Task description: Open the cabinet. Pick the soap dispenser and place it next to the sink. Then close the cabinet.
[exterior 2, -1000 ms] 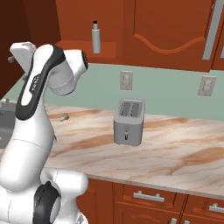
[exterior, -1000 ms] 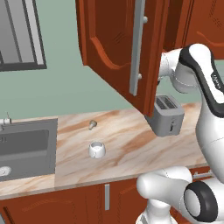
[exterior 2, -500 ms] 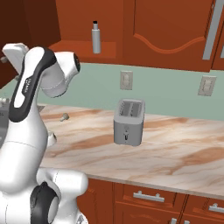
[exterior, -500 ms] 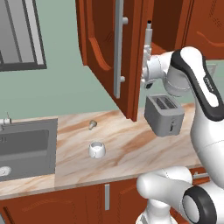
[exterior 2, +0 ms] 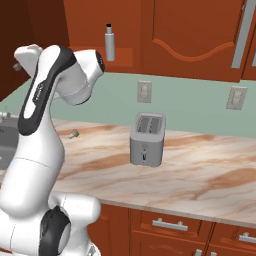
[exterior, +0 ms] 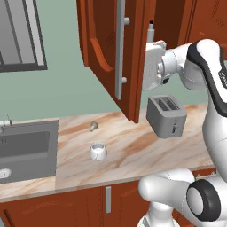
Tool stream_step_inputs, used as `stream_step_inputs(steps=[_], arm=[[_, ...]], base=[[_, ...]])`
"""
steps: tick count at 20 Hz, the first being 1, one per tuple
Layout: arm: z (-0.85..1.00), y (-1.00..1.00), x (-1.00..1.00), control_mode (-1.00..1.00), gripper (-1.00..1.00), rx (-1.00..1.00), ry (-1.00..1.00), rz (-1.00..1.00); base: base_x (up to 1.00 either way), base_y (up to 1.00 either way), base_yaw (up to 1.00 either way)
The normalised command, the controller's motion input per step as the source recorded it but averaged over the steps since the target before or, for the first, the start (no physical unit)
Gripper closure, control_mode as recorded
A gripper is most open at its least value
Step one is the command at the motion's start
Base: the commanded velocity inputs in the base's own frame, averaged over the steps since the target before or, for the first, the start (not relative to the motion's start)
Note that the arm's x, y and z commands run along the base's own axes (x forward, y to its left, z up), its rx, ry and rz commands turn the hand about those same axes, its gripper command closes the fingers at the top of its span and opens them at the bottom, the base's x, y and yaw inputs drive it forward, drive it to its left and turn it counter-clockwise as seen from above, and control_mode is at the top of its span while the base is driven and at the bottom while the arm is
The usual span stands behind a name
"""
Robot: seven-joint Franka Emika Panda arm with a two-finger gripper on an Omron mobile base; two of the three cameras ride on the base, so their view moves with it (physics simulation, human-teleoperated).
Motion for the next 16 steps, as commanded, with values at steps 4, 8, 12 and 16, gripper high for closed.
stream_step_inputs(steps=[4,8,12,16], arm=[[0.18,-0.48,0.0,-1.0,-1.0,-0.17,-0.08,-0.07],[0.22,-0.39,0.03,-1.0,-1.0,-0.2,-0.18,-0.08],[0.2,-0.34,0.0,-1.0,-1.0,-0.27,-0.24,-0.06],[0.02,-0.24,0.01,-1.0,-1.0,-0.38,-0.35,-0.13]], base=[[0.0,0.0,0.0],[0.0,0.0,0.0],[0.0,0.0,0.0],[0.0,0.0,0.0]])
